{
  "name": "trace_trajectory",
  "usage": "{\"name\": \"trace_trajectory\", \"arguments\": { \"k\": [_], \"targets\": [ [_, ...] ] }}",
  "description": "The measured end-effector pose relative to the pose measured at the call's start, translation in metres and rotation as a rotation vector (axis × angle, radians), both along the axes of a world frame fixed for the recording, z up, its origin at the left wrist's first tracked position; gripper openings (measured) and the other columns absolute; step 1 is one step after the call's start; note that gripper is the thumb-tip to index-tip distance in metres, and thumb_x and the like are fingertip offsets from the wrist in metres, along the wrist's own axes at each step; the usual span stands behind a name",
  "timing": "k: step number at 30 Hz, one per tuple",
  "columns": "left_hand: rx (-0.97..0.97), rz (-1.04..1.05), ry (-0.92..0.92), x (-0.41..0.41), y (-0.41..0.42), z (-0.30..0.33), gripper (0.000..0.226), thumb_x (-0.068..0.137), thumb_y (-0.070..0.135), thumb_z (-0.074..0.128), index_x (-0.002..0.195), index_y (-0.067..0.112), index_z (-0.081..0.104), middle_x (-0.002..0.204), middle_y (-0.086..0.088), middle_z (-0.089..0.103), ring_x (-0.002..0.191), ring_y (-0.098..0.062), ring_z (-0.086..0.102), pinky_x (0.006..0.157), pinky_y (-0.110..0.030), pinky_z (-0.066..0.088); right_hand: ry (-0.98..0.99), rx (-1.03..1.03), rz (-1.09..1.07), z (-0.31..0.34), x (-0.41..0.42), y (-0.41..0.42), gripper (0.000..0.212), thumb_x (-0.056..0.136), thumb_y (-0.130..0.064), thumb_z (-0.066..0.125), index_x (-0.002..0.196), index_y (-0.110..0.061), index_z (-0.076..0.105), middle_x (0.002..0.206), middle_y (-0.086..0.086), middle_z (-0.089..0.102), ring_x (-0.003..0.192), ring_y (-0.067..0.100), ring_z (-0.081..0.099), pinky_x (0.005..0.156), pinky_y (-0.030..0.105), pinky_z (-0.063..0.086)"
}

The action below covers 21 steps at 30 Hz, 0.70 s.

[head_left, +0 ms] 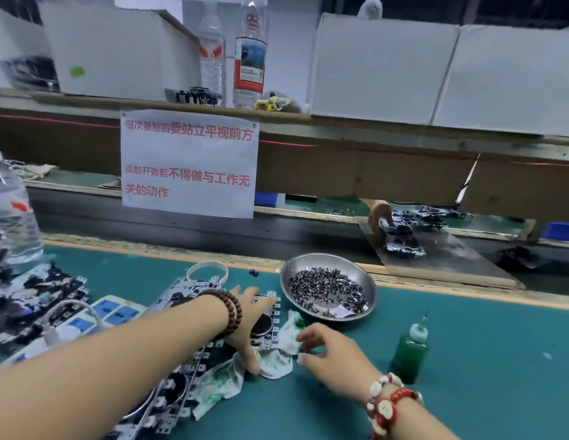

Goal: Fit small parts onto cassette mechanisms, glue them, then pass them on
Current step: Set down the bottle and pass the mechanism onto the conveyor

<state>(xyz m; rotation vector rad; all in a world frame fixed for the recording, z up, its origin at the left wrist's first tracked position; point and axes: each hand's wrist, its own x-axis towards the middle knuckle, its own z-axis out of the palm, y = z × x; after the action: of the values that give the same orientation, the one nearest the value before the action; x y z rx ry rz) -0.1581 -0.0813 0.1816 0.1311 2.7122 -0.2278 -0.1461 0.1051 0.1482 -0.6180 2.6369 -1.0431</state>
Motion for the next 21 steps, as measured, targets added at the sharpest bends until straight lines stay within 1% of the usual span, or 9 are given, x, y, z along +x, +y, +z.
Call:
{"name": "trace_trajectory", "arguments": {
  "k": [1, 4, 7, 10, 12, 14, 16, 18, 21],
  "targets": [
    [-0.002, -0.004, 0.007, -0.001, -0.002, 0.001, 0.126, 0.061, 0.060, 0.075, 0.147, 0.029, -0.011, 0.155, -0.010, 0.001, 0.142, -0.033, 0.008, 0.115, -0.049, 0.017, 0.016, 0.020, 0.007, -0.005, -0.001, -0.002, 0.029, 0.085, -0.018, 0.059, 0.113, -0.022, 0.057, 0.107, -0.006, 0.060, 0.083, 0.004, 0.052, 0.068, 0.005, 0.039],
    [-0.041, -0.012, 0.016, -0.006, -0.003, 0.004, 0.127, 0.060, 0.061, 0.075, 0.147, 0.029, -0.012, 0.155, -0.011, 0.001, 0.140, -0.033, 0.011, 0.114, -0.049, 0.018, 0.106, 0.101, 0.031, -0.013, -0.003, -0.011, 0.035, 0.083, -0.025, 0.063, 0.118, -0.024, 0.057, 0.114, -0.003, 0.053, 0.084, 0.005, 0.047, 0.080, 0.010, 0.038],
    [-0.057, -0.035, 0.000, -0.015, -0.004, 0.007, 0.129, 0.058, 0.064, 0.074, 0.145, 0.032, -0.016, 0.155, -0.009, -0.002, 0.141, -0.033, 0.007, 0.114, -0.052, 0.016, 0.172, 0.156, 0.032, -0.018, -0.003, -0.019, 0.023, 0.083, -0.030, 0.063, 0.106, -0.024, 0.061, 0.099, -0.005, 0.041, 0.088, 0.008, 0.048, 0.088, 0.018, 0.040],
    [-0.038, -0.050, -0.032, -0.025, -0.006, 0.010, 0.133, 0.059, 0.062, 0.075, 0.143, 0.030, -0.023, 0.156, -0.009, -0.005, 0.143, -0.031, -0.002, 0.116, -0.051, 0.009, 0.202, 0.156, 0.032, -0.020, -0.006, -0.025, 0.011, 0.084, -0.023, 0.058, 0.094, -0.025, 0.061, 0.095, -0.005, 0.041, 0.090, 0.010, 0.048, 0.086, 0.019, 0.040],
    [-0.025, -0.043, -0.062, -0.031, -0.006, 0.008, 0.136, 0.059, 0.060, 0.076, 0.141, 0.028, -0.028, 0.156, -0.010, 0.002, 0.143, -0.029, 0.004, 0.116, -0.048, 0.011, 0.194, 0.148, 0.020, -0.019, -0.010, -0.027, 0.013, 0.083, -0.018, 0.056, 0.087, -0.029, 0.060, 0.093, -0.005, 0.044, 0.086, 0.008, 0.045, 0.083, 0.018, 0.039],
    [0.005, -0.044, -0.074, -0.034, -0.005, 0.003, 0.137, 0.060, 0.058, 0.077, 0.140, 0.028, -0.030, 0.153, -0.012, 0.013, 0.139, -0.029, 0.017, 0.115, -0.046, 0.017, 0.183, 0.143, -0.005, -0.019, -0.014, -0.028, 0.018, 0.083, -0.013, 0.052, 0.086, -0.028, 0.060, 0.092, -0.005, 0.046, 0.085, 0.009, 0.047, 0.082, 0.018, 0.041],
    [0.047, -0.043, -0.064, -0.035, -0.007, -0.002, 0.136, 0.061, 0.055, 0.078, 0.140, 0.028, -0.029, 0.149, -0.012, 0.018, 0.135, -0.028, 0.024, 0.113, -0.044, 0.023, 0.171, 0.138, -0.033, -0.020, -0.015, -0.031, 0.022, 0.082, -0.008, 0.046, 0.084, -0.029, 0.055, 0.092, -0.005, 0.049, 0.084, 0.010, 0.047, 0.080, 0.020, 0.041],
    [0.087, -0.038, -0.029, -0.035, -0.011, -0.005, 0.136, 0.061, 0.052, 0.079, 0.141, 0.029, -0.028, 0.145, -0.012, 0.023, 0.132, -0.028, 0.028, 0.111, -0.042, 0.027, 0.168, 0.139, -0.066, -0.022, -0.014, -0.036, 0.023, 0.081, -0.007, 0.041, 0.081, -0.029, 0.047, 0.093, -0.005, 0.054, 0.084, 0.011, 0.047, 0.074, 0.023, 0.039],
    [0.105, -0.039, 0.062, -0.035, -0.013, -0.009, 0.134, 0.061, 0.050, 0.078, 0.142, 0.030, -0.027, 0.140, -0.012, 0.027, 0.127, -0.028, 0.031, 0.107, -0.040, 0.030, 0.145, 0.090, -0.129, -0.023, -0.018, -0.040, 0.021, 0.081, -0.008, 0.044, 0.075, -0.028, 0.043, 0.095, -0.004, 0.058, 0.088, 0.014, 0.054, 0.076, 0.024, 0.042]
  ]
}}
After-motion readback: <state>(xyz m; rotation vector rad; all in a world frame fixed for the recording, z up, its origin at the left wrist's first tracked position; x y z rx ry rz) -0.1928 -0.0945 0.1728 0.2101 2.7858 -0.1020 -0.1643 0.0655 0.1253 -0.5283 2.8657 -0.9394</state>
